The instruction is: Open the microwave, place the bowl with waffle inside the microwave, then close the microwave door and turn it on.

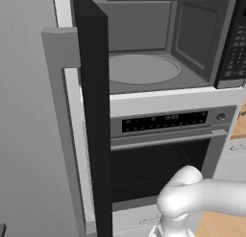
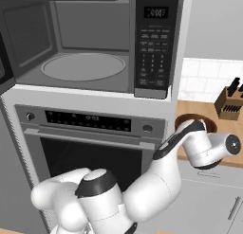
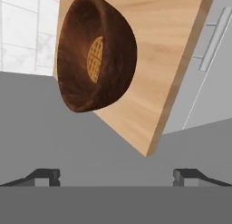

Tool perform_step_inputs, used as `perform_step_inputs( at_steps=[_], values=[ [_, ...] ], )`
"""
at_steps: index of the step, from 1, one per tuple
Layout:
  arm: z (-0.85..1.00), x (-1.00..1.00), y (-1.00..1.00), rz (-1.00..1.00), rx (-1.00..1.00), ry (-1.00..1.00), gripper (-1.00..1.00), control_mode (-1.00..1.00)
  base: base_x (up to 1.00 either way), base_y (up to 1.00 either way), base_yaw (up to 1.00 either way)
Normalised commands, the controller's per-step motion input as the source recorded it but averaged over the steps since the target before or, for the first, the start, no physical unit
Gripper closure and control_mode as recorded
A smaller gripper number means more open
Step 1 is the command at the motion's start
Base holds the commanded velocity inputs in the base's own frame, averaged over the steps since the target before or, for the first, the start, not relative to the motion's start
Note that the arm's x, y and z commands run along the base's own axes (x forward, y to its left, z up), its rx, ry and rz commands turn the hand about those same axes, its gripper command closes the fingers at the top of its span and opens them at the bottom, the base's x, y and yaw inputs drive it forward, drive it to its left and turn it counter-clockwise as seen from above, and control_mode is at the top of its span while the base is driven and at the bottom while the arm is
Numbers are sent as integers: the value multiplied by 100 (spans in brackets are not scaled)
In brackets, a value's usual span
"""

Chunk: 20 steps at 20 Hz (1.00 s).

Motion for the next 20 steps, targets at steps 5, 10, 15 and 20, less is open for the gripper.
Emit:
perform_step_inputs(
  at_steps=[5, 10, 15, 20],
  values=[
    [-7, 15, -29, 2, 0, 0, -100, -100, 0, 0, 0],
    [-9, 37, -22, 1, 0, 0, -100, -100, 0, 0, 0],
    [-17, 38, -19, 1, 0, 0, -100, -100, 0, 0, 0],
    [-17, 30, -21, 0, 0, 0, -100, -100, 0, 0, 0]
  ],
)
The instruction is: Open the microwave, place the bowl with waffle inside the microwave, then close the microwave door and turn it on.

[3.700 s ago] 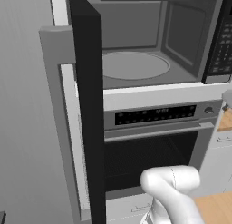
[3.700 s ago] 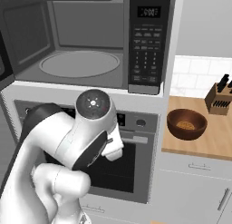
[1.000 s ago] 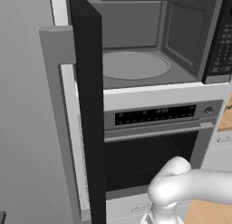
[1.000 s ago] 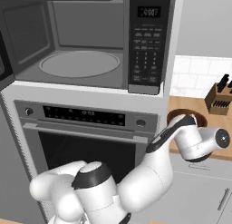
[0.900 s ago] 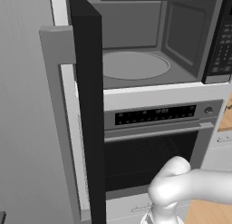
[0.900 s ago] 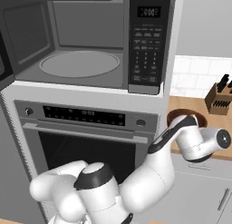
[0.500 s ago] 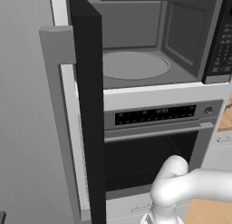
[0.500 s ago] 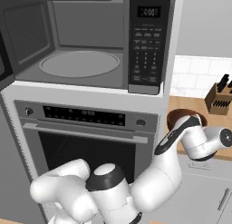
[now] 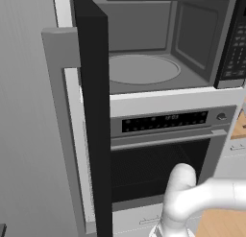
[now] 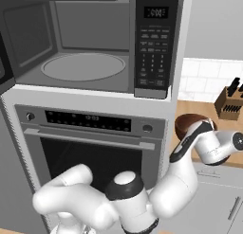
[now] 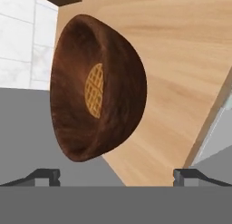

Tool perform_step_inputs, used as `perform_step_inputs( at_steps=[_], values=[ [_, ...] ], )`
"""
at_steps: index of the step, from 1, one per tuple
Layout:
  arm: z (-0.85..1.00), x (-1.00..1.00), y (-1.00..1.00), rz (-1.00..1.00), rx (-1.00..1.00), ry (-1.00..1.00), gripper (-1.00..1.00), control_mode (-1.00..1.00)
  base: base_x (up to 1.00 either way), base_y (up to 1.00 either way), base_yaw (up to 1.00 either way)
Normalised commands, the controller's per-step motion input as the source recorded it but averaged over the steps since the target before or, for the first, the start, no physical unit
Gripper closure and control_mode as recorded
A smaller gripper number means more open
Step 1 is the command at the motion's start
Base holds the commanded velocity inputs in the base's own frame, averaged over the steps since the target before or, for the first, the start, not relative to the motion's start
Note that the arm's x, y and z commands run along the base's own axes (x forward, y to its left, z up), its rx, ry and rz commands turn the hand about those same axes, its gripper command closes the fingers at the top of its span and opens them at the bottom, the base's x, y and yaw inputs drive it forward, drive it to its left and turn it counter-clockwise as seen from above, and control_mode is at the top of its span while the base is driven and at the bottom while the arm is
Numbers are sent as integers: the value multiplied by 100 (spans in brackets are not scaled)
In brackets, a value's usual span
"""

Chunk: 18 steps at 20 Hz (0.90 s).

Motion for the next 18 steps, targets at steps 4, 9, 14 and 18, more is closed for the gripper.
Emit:
perform_step_inputs(
  at_steps=[4, 9, 14, 18],
  values=[
    [-13, 34, -21, 0, 0, 8, -100, -100, 0, 0, 0],
    [-11, 36, -19, 0, 0, 12, -100, -100, 0, 0, 0],
    [-6, 14, -35, 0, 5, 6, -100, -100, 0, 0, 0],
    [-19, 25, -29, 0, 4, 12, -100, -100, 0, 0, 0]
  ],
)
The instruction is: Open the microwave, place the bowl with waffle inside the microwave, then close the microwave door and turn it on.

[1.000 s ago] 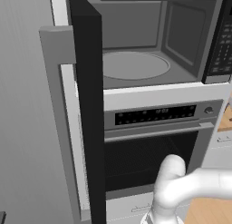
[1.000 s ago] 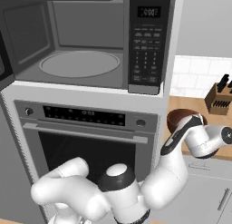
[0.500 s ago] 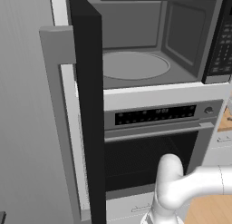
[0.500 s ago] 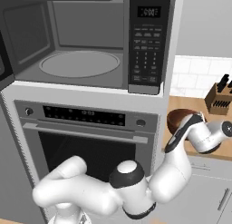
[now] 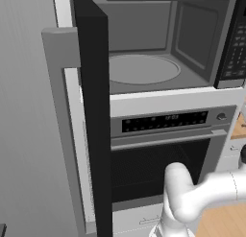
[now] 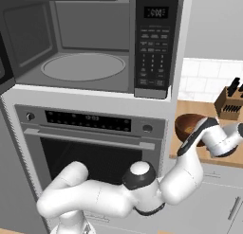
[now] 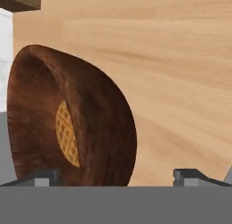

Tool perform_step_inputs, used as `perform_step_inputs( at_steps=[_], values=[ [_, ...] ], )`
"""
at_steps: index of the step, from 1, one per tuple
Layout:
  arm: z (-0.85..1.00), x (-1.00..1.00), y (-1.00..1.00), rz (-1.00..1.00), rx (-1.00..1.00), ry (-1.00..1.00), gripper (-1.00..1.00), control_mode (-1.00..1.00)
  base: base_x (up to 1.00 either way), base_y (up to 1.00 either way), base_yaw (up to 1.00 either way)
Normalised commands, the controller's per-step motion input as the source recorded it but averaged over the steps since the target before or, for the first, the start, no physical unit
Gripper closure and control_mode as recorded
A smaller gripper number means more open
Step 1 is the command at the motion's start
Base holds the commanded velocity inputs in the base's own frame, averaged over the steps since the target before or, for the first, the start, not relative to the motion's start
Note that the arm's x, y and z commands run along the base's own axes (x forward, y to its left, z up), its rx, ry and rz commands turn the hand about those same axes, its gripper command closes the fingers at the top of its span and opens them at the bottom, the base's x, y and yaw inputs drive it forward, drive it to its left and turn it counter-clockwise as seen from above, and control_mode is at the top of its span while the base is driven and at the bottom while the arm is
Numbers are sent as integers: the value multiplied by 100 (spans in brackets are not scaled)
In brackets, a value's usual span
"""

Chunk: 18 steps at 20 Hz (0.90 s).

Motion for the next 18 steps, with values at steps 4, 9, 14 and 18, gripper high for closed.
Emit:
perform_step_inputs(
  at_steps=[4, 9, 14, 18],
  values=[
    [-23, 42, -11, 0, 3, 8, -100, -100, 0, 0, 0],
    [-12, 26, -12, 4, 7, 0, -100, -100, 0, 0, 0],
    [-23, 12, -4, 4, 2, 1, -100, -100, 0, 0, 0],
    [-41, 32, 30, 0, -2, 19, 100, -100, 0, 0, 0]
  ],
)
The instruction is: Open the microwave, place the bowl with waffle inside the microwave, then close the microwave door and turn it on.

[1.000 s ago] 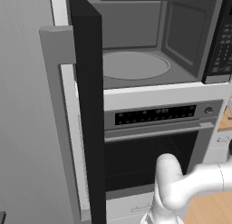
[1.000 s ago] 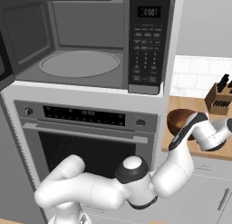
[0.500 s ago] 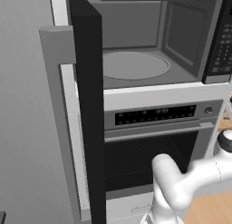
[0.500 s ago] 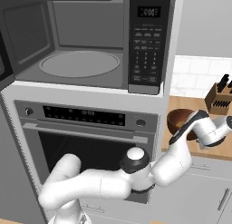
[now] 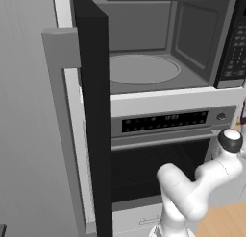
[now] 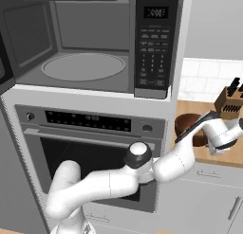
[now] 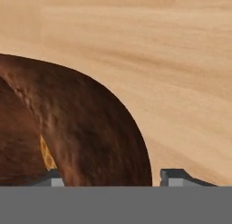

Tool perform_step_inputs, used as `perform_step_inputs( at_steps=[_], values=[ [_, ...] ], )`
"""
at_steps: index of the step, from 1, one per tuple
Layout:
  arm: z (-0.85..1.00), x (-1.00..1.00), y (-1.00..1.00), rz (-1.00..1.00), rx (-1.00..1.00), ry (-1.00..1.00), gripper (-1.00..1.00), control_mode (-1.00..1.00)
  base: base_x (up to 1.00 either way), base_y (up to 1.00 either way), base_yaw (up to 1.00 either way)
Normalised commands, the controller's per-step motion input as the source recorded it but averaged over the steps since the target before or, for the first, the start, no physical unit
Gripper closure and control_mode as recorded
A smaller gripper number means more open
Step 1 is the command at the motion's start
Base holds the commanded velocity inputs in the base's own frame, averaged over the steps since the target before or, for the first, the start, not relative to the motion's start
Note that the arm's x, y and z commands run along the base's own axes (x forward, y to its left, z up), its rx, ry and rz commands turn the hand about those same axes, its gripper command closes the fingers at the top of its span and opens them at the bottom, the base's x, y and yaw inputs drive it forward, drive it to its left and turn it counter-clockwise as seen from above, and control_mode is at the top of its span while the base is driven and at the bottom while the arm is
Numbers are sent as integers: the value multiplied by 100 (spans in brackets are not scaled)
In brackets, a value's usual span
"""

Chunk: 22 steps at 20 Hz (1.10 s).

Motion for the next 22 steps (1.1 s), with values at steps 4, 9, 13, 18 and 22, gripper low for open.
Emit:
perform_step_inputs(
  at_steps=[4, 9, 13, 18, 22],
  values=[
    [-51, 38, 45, 0, -5, 23, 100, -100, 0, 0, 0],
    [-33, -27, -16, 0, 10, -2, 100, -100, 0, 0, 0],
    [-1, -100, -42, 5, 32, -46, 100, -100, 0, 0, 0],
    [2, -100, -8, 6, 23, -59, 100, -100, 0, 0, 0],
    [1, -100, 25, 0, 2, -41, 100, -100, 0, 0, 0]
  ],
)
